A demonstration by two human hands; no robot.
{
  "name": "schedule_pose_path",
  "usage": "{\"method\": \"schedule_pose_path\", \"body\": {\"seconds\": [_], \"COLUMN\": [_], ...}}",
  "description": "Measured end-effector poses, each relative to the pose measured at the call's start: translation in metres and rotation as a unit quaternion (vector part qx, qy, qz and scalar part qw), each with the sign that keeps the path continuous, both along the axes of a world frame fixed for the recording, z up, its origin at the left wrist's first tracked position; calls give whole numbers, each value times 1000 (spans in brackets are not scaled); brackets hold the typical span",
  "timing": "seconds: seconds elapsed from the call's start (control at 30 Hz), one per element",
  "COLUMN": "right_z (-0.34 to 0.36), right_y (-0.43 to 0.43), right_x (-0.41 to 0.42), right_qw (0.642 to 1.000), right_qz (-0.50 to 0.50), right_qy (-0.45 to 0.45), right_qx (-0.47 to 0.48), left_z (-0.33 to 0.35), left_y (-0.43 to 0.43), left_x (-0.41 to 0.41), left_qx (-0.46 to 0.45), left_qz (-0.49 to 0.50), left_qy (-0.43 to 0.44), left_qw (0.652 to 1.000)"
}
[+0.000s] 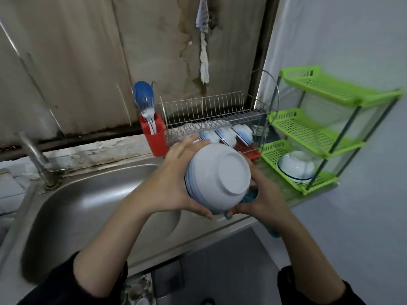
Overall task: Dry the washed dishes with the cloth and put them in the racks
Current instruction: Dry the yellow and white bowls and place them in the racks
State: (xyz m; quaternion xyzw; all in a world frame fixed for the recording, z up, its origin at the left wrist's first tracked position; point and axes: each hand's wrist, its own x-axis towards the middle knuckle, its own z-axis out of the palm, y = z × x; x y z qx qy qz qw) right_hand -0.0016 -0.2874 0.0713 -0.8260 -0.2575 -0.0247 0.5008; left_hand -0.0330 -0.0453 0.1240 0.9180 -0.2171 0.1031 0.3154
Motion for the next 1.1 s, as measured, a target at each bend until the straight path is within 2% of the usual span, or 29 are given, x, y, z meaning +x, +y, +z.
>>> {"method": "schedule_pose_path", "body": {"seconds": [0.27, 0.43, 0.57, 0.77, 0.93, 1.1], "right_z": [-12, -25, -41, -63, -87, -107], "right_y": [-46, -66, -76, -98, -113, -121], "right_x": [76, 127, 159, 186, 193, 196], "right_qw": [998, 994, 987, 970, 946, 894], "right_qz": [-47, -97, -135, -211, -304, -415], "right_qy": [7, 30, 52, 75, 104, 165], "right_qx": [-28, -28, -73, -89, -30, -44], "left_z": [-26, -33, -48, -87, -112, -131], "left_y": [-44, -61, -80, -117, -157, -197], "left_x": [105, 178, 227, 279, 313, 344], "left_qx": [-14, 47, 93, 11, -12, 23], "left_qz": [-72, -105, -125, -198, -233, -255], "left_qy": [-28, -23, -20, 17, 2, 0], "left_qw": [997, 993, 988, 980, 972, 967]}}
